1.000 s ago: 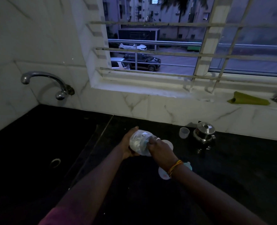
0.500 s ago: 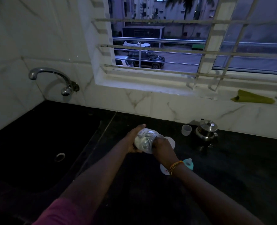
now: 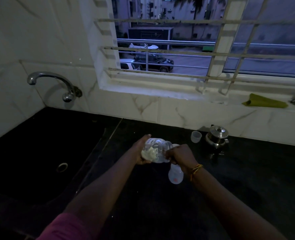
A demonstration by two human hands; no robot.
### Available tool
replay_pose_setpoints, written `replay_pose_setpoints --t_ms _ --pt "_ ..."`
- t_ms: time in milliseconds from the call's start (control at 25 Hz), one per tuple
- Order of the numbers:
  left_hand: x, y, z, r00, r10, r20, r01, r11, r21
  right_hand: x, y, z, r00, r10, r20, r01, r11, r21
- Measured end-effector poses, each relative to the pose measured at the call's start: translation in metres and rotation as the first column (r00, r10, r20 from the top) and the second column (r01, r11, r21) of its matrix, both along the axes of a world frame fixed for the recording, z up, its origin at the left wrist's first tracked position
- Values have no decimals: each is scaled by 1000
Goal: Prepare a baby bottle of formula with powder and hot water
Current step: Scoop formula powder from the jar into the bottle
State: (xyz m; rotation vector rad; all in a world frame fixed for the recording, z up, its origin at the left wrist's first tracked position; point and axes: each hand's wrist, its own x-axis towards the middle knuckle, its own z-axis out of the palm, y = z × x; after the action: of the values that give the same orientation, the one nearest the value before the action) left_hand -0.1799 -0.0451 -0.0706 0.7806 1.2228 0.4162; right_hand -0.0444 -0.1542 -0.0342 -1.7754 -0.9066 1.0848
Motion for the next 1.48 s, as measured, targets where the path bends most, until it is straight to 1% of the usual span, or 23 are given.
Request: replay_pose_setpoints --t_ms 40,120,160,240,280,400,480,600,760,880,1000,1160,1240,1400,1480 --pt "0 -2 0 999 8 40 -7 1000 -19 2 -1 0 999 -5 53 3 999 33" --pt "1 -4 -1 995 19 100 -14 999 -45 4 -1 -1 977 -4 212 -17 995 97" --pt "1 -5 -2 992 20 124 -14 998 -54 4 0 0 950 -8 311 -29 993 112" --pt "3 -8 -5 984 20 178 -6 997 -78 5 1 -2 866 -14 500 -54 991 120" --pt "4 -10 -6 981 26 190 -9 996 -92 7 2 -4 840 -19 542 -56 991 122" --pt "4 -15 -8 986 54 158 -38 994 -103 9 3 -5 814 -57 578 -37 988 149" --pt "5 -19 -4 990 36 136 -22 995 -102 11 3 -7 826 -72 559 -14 989 148" --pt "7 -23 1 996 25 90 -18 997 -77 14 5 -9 845 -31 534 -4 998 64" --pt "7 -23 1 998 48 49 -45 998 -52 19 11 -14 927 -55 372 54 998 13" --pt "8 -17 1 997 72 8 -73 997 16 24 24 -15 940 -66 335 82 996 -34" --pt "11 -8 -2 996 93 -17 -91 992 91 26 42 -12 952 -74 296 115 986 -123" --pt "12 5 -15 989 146 39 -147 988 35 30 74 -27 947 -100 306 138 985 -106" --pt "13 6 -21 987 153 48 -154 988 25 29 80 -36 956 -120 266 157 980 -120" --pt "19 16 -27 990 138 -5 -137 988 65 29 94 -43 971 -108 212 138 982 -128" --pt "21 25 -24 990 137 -42 -135 990 50 30 98 -39 973 -115 198 147 977 -152"
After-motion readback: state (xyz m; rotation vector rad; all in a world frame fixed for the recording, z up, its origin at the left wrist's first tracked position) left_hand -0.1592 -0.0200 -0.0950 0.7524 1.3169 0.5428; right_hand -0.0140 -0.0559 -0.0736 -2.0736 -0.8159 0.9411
